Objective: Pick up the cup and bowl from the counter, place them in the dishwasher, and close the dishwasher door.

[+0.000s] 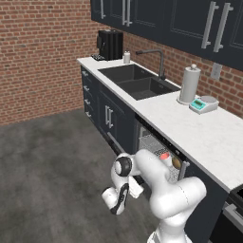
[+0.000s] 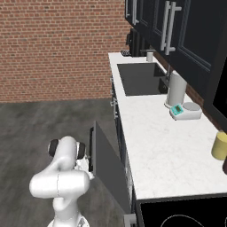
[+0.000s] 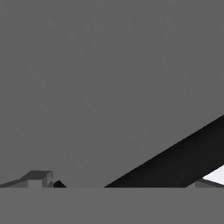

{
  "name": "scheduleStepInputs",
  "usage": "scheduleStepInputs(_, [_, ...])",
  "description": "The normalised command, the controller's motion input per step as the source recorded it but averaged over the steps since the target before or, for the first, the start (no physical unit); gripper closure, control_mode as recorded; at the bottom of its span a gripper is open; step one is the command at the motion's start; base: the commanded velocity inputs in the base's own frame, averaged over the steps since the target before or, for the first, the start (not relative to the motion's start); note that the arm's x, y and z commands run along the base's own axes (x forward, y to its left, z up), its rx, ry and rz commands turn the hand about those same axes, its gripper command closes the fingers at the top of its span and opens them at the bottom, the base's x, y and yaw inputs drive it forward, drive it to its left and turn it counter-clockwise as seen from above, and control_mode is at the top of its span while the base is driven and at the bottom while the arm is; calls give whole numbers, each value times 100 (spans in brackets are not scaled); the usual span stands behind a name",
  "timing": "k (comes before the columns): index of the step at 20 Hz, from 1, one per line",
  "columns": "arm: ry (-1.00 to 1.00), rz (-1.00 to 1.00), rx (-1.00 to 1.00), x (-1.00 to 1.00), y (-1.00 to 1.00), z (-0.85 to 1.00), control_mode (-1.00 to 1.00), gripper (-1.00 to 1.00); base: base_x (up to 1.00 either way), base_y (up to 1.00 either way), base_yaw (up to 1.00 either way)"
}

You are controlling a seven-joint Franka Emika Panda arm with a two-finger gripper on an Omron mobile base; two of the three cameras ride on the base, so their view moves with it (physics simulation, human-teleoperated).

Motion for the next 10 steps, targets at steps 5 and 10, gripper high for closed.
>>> scheduleStepInputs(5, [40, 0, 46, 81, -100, -24, -100, -100, 0, 0, 0])
scheduleStepInputs(10, [38, 0, 51, 60, -100, -1, -100, -100, 0, 0, 0])
